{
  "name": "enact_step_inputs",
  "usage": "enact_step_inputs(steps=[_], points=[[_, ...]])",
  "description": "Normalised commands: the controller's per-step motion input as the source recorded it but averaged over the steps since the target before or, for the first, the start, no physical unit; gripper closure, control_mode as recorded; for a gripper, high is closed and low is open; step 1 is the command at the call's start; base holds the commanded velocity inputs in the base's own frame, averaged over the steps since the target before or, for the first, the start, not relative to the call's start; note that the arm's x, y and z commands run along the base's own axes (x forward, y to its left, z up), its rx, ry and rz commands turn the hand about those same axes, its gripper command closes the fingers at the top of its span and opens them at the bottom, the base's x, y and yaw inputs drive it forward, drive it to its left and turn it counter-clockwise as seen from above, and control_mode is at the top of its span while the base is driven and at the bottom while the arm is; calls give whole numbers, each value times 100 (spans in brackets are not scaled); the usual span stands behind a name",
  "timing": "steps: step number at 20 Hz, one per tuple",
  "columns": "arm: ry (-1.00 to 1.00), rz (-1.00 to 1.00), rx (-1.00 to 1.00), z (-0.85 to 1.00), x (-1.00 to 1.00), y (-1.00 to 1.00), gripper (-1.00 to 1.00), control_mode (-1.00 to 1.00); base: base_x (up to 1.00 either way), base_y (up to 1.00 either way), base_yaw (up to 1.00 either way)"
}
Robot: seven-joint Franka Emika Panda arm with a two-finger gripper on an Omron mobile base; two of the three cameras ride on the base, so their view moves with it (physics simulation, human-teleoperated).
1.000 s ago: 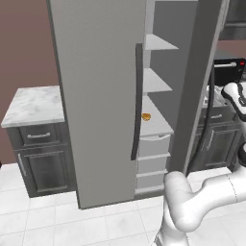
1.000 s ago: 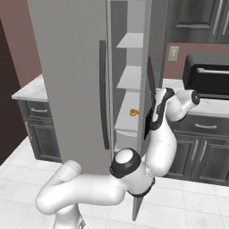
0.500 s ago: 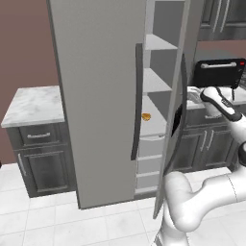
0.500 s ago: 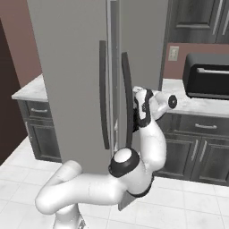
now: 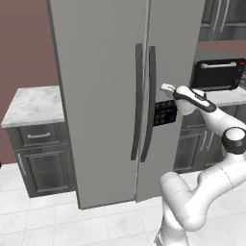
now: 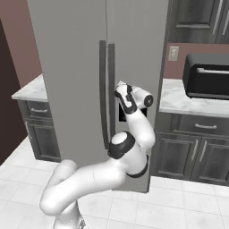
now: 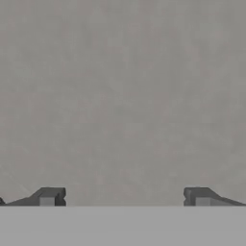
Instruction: Pick up the frozen fish from the freezer, place it on any shelf in the fridge, and close the fridge and freezer doors when done.
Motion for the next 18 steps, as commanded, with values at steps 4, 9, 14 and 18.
enact_step_inputs(steps=[4,9,14,18], points=[[0,-17,0,4,84,26,-100,-100,0,0,0],[0,-16,0,2,70,3,-100,-100,0,0,0],[0,0,0,1,-8,0,-100,-100,0,0,0],[0,0,0,0,0,0,-100,-100,0,0,0]])
